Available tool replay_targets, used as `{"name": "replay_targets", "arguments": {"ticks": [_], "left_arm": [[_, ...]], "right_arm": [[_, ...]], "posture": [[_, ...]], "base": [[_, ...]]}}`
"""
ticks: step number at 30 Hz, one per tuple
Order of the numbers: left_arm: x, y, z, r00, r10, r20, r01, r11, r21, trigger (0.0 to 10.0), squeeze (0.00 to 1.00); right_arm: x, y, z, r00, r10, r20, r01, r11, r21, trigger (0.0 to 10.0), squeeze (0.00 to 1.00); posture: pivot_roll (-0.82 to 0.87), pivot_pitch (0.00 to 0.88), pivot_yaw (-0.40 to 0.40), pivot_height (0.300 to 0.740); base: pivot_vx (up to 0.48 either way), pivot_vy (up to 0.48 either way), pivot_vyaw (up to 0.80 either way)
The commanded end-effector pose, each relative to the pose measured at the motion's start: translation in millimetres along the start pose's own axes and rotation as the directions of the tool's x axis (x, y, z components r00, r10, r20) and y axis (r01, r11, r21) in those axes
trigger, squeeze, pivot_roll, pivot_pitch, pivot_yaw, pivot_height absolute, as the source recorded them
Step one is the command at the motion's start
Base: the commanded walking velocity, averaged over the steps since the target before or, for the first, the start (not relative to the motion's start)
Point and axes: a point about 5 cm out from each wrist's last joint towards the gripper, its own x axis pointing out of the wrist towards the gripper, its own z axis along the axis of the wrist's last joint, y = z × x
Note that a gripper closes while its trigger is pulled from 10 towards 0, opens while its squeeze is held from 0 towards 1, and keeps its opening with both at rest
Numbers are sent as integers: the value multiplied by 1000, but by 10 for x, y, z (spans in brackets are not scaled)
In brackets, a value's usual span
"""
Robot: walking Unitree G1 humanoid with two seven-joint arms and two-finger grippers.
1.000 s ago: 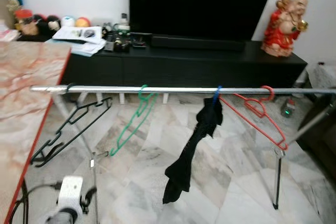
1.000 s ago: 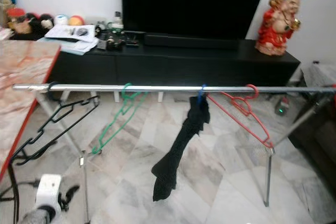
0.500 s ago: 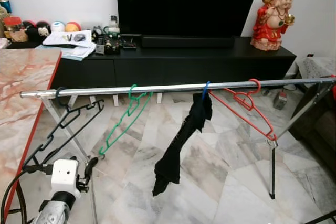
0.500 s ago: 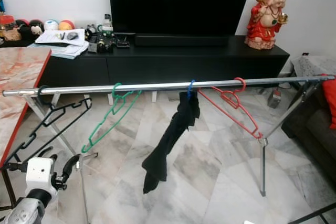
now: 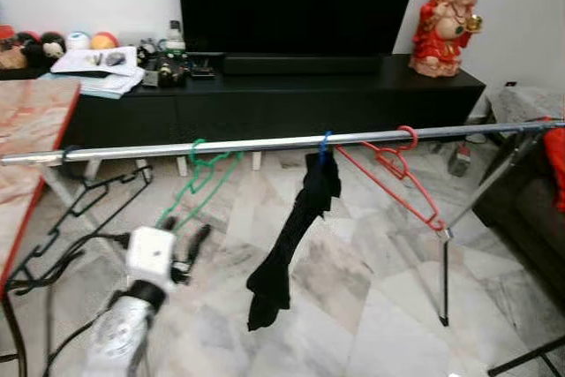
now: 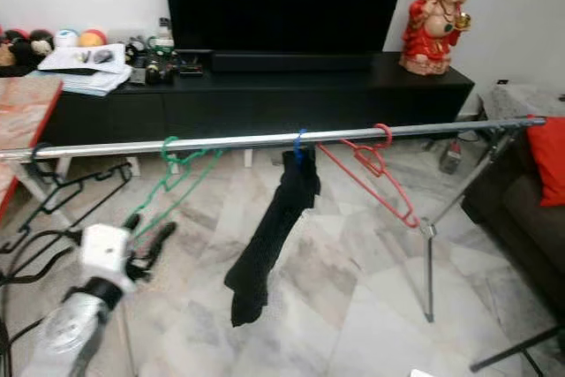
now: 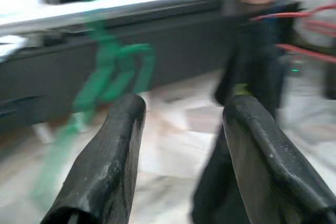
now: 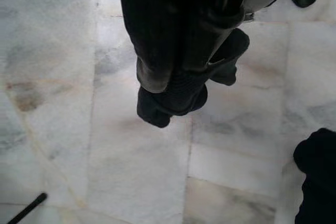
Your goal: Hang hanger
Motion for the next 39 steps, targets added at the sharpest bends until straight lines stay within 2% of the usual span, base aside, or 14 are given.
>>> {"name": "replay_targets", "arguments": {"ticks": [1, 5, 12, 15, 21, 29, 34, 39], "left_arm": [[25, -7, -1, 999, -25, -22, 26, 999, 23, 10000, 0], [68, 0, 0, 999, -16, -28, 16, 999, 30, 10000, 0], [138, 87, 55, 997, 72, -24, -71, 997, 30, 10000, 0], [142, 94, 61, 997, 70, -25, -70, 997, 33, 10000, 0], [103, 213, 50, 992, 119, -38, -118, 992, 45, 10000, 0], [98, 244, 42, 989, 136, -51, -133, 990, 43, 10000, 0], [144, 264, 70, 989, 138, -47, -136, 990, 47, 10000, 0], [161, 250, 82, 991, 126, -43, -124, 991, 51, 10000, 0]], "right_arm": [[3, -41, 67, 1000, -13, 22, 14, 1000, -12, 10000, 0], [4, -36, 64, 1000, -18, 23, 18, 1000, -7, 10000, 0], [5, -26, 64, 999, -22, 24, 22, 1000, 4, 10000, 0], [6, -19, 66, 1000, -20, 25, 19, 1000, 3, 10000, 0], [9, -10, 82, 1000, -12, 28, 12, 1000, -1, 10000, 0], [13, 32, 86, 1000, 17, 26, -16, 999, -32, 10000, 0], [15, 71, 83, 999, 39, 24, -38, 997, -64, 10000, 0], [15, 72, 85, 999, 38, 25, -37, 998, -57, 10000, 0]], "posture": [[153, 0, -78, 740], [147, 0, -77, 740], [143, 0, -77, 740], [143, 0, -78, 740], [146, 0, -84, 740], [147, 0, -90, 740], [142, 0, -90, 740], [138, 0, -89, 740]], "base": [[0, 0, 0], [0, 0, 0], [0, 0, 0], [0, 0, 0], [0, 0, 0], [340, 0, 0], [359, 0, 0], [368, 0, 0]]}}
